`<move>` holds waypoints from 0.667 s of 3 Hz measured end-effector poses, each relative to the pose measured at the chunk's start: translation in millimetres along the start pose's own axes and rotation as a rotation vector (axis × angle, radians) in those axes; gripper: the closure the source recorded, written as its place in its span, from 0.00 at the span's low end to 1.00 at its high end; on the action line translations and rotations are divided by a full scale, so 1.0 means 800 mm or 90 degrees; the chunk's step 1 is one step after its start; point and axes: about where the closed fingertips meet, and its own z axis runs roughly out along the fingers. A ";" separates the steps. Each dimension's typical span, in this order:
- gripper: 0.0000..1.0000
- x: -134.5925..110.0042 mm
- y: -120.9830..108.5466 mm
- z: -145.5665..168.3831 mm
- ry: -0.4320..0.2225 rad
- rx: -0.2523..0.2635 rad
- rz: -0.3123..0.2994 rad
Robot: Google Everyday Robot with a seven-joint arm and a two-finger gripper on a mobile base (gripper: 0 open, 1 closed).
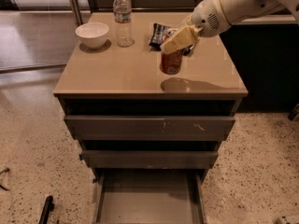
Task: Pick coke can from bottom drawer and place on counter
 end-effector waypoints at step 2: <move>1.00 0.022 -0.039 0.029 0.035 0.017 0.025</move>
Offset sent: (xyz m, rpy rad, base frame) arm 0.0455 -0.0122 -0.0411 -0.0657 0.0495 -0.0773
